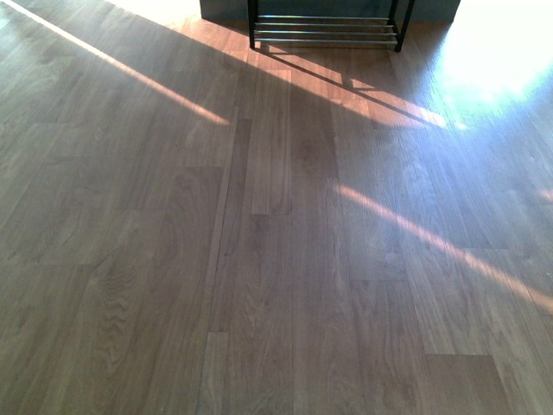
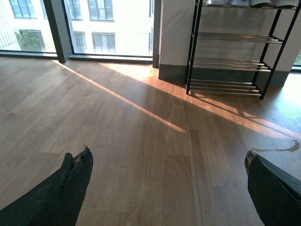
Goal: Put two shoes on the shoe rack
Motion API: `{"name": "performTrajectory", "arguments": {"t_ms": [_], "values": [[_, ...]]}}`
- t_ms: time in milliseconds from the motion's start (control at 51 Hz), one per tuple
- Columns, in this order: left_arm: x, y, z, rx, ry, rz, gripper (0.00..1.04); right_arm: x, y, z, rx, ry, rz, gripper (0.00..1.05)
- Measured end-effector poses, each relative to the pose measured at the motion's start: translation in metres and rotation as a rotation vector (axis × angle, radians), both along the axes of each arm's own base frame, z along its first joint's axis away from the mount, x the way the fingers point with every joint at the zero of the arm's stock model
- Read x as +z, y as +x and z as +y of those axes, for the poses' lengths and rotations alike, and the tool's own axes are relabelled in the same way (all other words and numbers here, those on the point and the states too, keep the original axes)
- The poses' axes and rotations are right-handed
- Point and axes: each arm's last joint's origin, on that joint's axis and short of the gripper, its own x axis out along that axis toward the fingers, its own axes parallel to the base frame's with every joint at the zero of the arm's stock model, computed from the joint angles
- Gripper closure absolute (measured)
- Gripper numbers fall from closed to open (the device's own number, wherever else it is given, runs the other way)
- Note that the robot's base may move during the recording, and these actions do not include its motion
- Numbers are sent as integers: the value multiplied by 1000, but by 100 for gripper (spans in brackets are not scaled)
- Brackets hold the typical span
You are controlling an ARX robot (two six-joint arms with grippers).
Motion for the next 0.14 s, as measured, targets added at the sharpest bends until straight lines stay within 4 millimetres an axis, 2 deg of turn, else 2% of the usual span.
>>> {"name": "performTrajectory", "arguments": {"t_ms": [137], "values": [[0, 0, 0, 0, 0, 0, 9, 0, 0, 0, 0, 0, 0, 9]]}}
